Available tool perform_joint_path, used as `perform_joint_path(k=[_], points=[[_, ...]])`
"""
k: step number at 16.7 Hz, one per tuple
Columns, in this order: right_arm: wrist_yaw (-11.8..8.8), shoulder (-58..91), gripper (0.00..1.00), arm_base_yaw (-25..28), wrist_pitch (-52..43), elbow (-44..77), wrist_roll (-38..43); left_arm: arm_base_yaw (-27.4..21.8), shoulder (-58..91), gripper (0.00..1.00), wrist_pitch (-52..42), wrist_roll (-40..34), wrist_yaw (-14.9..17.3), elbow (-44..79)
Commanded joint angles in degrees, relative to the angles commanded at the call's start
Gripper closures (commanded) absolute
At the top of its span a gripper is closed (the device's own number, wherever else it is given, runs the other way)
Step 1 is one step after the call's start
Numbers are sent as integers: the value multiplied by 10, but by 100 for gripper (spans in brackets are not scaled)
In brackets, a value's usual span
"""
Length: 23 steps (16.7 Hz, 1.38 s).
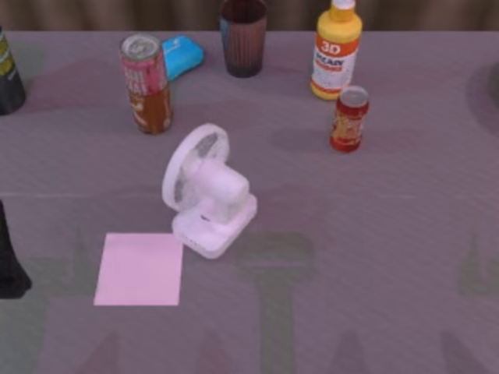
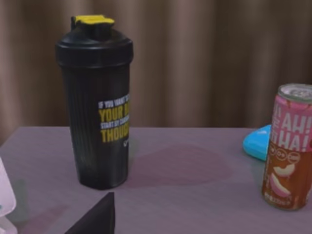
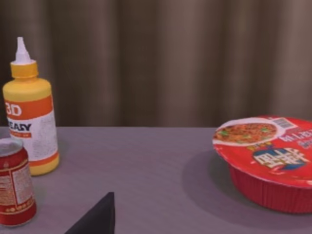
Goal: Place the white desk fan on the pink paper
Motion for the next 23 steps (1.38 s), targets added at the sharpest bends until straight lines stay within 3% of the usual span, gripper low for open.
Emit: perform_joint_path(k=[5,10,23], points=[[0,0,0,0,0,0,0,-9,33,0,-30,4,2,27],[0,0,0,0,0,0,0,-50,192,0,-169,20,8,166],[0,0,0,0,0,0,0,-205,879,0,-690,55,10,846]])
